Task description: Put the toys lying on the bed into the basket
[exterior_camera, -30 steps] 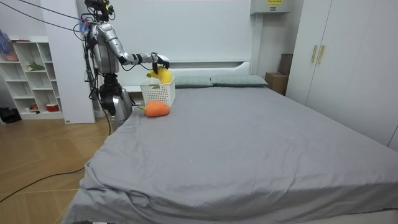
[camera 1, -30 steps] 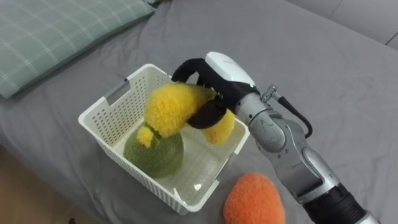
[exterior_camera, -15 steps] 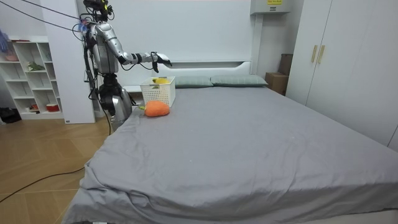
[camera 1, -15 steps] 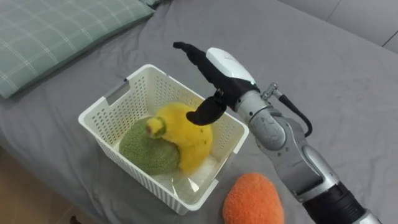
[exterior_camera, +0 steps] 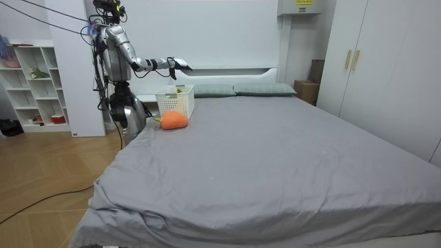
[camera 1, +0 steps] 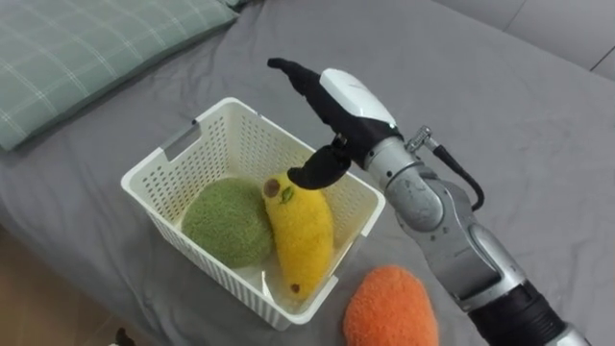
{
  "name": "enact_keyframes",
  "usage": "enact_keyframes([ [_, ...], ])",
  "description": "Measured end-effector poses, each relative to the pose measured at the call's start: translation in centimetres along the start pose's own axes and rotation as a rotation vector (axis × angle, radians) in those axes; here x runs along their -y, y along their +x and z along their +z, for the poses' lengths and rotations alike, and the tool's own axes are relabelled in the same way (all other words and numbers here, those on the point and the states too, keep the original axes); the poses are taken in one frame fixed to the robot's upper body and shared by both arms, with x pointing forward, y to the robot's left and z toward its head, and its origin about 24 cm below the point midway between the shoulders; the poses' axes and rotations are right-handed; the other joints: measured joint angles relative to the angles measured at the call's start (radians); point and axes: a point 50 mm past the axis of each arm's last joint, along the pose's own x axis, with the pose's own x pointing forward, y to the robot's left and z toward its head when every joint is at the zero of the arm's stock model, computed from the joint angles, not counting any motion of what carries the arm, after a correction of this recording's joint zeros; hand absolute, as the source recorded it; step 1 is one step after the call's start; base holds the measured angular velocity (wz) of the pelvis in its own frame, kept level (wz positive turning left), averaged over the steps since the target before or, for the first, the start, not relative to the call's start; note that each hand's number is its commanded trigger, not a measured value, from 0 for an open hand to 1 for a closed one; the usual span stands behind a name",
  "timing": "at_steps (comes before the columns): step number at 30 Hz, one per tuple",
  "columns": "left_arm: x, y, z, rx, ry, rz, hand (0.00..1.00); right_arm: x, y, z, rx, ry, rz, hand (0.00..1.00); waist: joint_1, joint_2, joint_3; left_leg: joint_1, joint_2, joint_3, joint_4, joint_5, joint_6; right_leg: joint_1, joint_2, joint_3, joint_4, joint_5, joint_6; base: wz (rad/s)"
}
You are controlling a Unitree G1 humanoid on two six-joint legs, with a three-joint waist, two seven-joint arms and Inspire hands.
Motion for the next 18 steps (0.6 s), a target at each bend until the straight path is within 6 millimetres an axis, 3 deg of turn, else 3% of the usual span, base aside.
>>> enact_keyframes([
  [5, 0.0, 0.0, -0.1, -0.003, -0.002, -0.003, 0.00, 0.5, -0.1, -0.4, -0.012, 0.003, -0.017, 0.00, -0.016, 0.001, 0.0008, 0.010, 0.002, 0.013, -0.002, 0.000, 0.000, 0.001, 0.001, 0.010, 0.000, 0.000, 0.000, -0.07],
  [7, 0.0, 0.0, -0.3, -0.009, -0.007, -0.005, 0.00, 0.6, -0.2, -0.5, -0.016, 0.025, -0.018, 0.00, -0.024, 0.008, 0.0059, 0.019, 0.003, 0.021, -0.006, 0.000, 0.000, 0.008, 0.001, 0.018, 0.000, 0.000, 0.000, -0.12],
  [13, 0.2, -0.1, -0.4, -0.018, -0.017, -0.009, 0.00, 0.6, -0.9, -1.7, -0.058, 0.079, -0.049, 0.00, -0.062, 0.010, 0.0063, 0.030, 0.003, 0.029, -0.007, 0.000, 0.000, 0.015, 0.001, 0.028, 0.000, 0.000, 0.000, -0.03],
  [18, 0.3, -0.2, -0.5, -0.021, -0.020, -0.012, 0.00, 0.3, -2.4, -3.6, -0.133, 0.189, -0.067, 0.00, -0.080, 0.025, -0.0032, 0.035, 0.003, 0.036, -0.008, 0.000, 0.000, 0.015, 0.001, 0.034, 0.001, 0.000, 0.001, -0.03],
])
